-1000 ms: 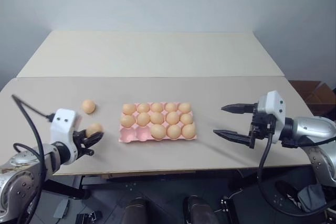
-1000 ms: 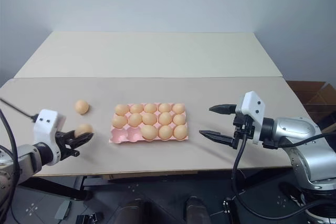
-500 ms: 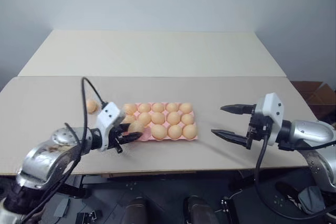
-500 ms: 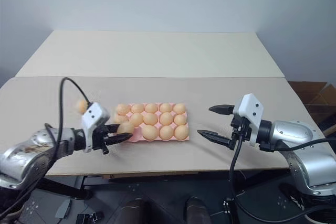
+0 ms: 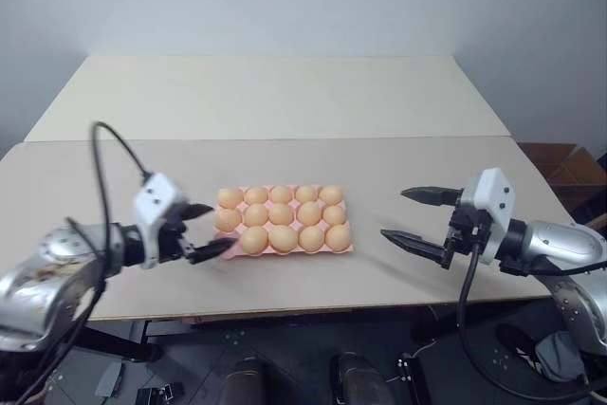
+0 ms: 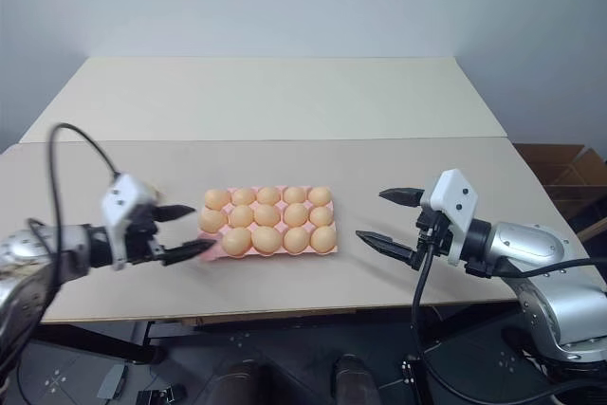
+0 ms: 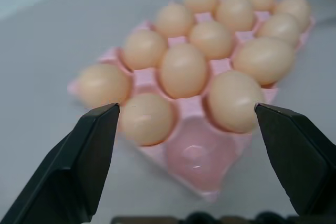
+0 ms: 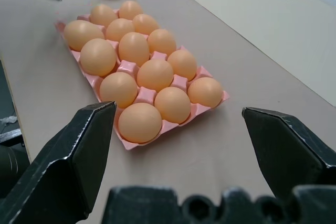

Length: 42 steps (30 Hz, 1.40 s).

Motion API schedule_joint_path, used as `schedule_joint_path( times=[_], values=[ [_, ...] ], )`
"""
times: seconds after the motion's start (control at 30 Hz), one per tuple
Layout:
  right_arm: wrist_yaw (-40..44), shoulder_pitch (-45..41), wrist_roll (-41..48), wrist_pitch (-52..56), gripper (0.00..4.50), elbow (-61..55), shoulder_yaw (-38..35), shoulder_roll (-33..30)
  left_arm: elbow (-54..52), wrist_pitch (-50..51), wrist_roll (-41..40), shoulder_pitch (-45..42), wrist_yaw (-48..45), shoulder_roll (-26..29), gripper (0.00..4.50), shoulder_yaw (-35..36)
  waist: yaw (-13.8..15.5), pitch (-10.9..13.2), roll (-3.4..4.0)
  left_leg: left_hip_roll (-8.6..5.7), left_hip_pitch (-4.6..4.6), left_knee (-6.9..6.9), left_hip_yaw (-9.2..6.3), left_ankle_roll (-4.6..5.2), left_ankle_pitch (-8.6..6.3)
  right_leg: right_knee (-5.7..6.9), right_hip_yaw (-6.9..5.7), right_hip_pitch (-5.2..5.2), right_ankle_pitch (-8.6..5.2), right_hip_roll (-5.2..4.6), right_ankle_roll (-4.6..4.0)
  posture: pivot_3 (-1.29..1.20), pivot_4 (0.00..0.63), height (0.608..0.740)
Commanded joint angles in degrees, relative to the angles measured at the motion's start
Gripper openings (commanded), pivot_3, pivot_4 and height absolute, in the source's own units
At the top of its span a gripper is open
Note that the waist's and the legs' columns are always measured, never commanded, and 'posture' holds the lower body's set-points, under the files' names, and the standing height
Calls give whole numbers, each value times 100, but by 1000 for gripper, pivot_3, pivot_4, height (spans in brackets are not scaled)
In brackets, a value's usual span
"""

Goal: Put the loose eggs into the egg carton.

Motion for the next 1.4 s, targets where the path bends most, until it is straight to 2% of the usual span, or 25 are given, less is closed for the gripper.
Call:
schedule_joint_path(
  times=[0.03, 0.13, 0.27, 0.47, 0.6, 0.8, 0.93, 1.0, 1.13, 1.23, 1.4],
  values=[
    [271, -201, 111, -165, 4500, 47, -105, -100, 400, -908, 83, 653, -680, 70, 4480, 1198, -25, 0, 0, 0, 0, 0, 3, 0, 0, -2, 1, -1, 0, 0, -1, 0, 150, 740],
    [500, -337, 155, -172, 4500, 200, -69, -114, 731, -1260, -12, 1307, -1217, 30, 4480, 1863, -28, 0, 1, 2, 2, 0, 6, 0, 0, -1, -1, -2, -18, -1, -28, 0, 150, 740],
    [687, -438, 98, -217, 4500, 393, -1, -104, 703, -1080, -485, 2035, -1841, -41, 4480, 2372, -4, 0, 0, 5, 5, 0, 8, -1, 0, -1, -2, 0, -29, -6, -32, 0, 150, 740],
    [772, -578, -52, -264, 4500, 632, 133, -80, 329, -958, -634, 2304, -1463, -340, 4480, 2383, 57, 0, -1, 6, 3, 0, 8, -1, 0, 0, -1, 0, -29, -8, -30, 0, 150, 740],
    [801, -701, -78, -288, 4500, 722, 204, -78, 222, -922, -644, 2188, -1242, -389, 4480, 2308, 54, 0, 0, 6, 5, 0, 8, -1, 0, 4, -1, -2, -26, -2, -35, 0, 150, 740],
    [786, -835, -148, -349, 4500, 834, 227, -65, 236, -326, -403, 1325, 37, -351, 4480, 1776, 84, 0, 0, 4, 10, 0, 4, -1, 1, 9, -4, 4, -16, 0, -17, 0, 150, 740],
    [742, -881, -191, -387, 4500, 836, 260, -23, 547, 205, -236, 213, 1259, -602, 4480, 1195, 96, 0, -1, 2, 10, 0, 5, -1, 1, 5, -1, 8, 4, 0, 1, 0, 150, 740],
    [710, -883, -225, -404, 4500, 824, 272, 11, 852, 600, 123, -429, 2048, -776, 4480, 771, 88, -1, -1, 0, 9, 3, 0, -1, 1, 7, -3, 9, 6, 2, 2, 0, 150, 740],
    [652, -882, -278, -420, 4500, 778, 290, 50, 1372, 903, 508, -1351, 3006, -1243, 4480, 342, 68, -1, -2, -3, 4, 3, 0, -1, 1, 4, -1, 9, 11, 1, 9, 0, 150, 740],
    [603, -855, -302, -432, 4500, 720, 276, 68, 1816, 987, 772, -1966, 3547, -1622, 4480, 107, 71, -2, -8, -5, -2, 3, 0, -1, 1, -3, -1, 7, 16, 0, 14, 0, 150, 740],
    [498, -692, -279, -417, 4500, 540, 206, 85, 2418, 1199, 1101, -2501, 4059, -1960, 4480, -158, 62, -2, -9, -8, -2, 3, -2, -1, 1, -2, -1, 8, 17, -2, 15, 0, 150, 740]
  ],
)
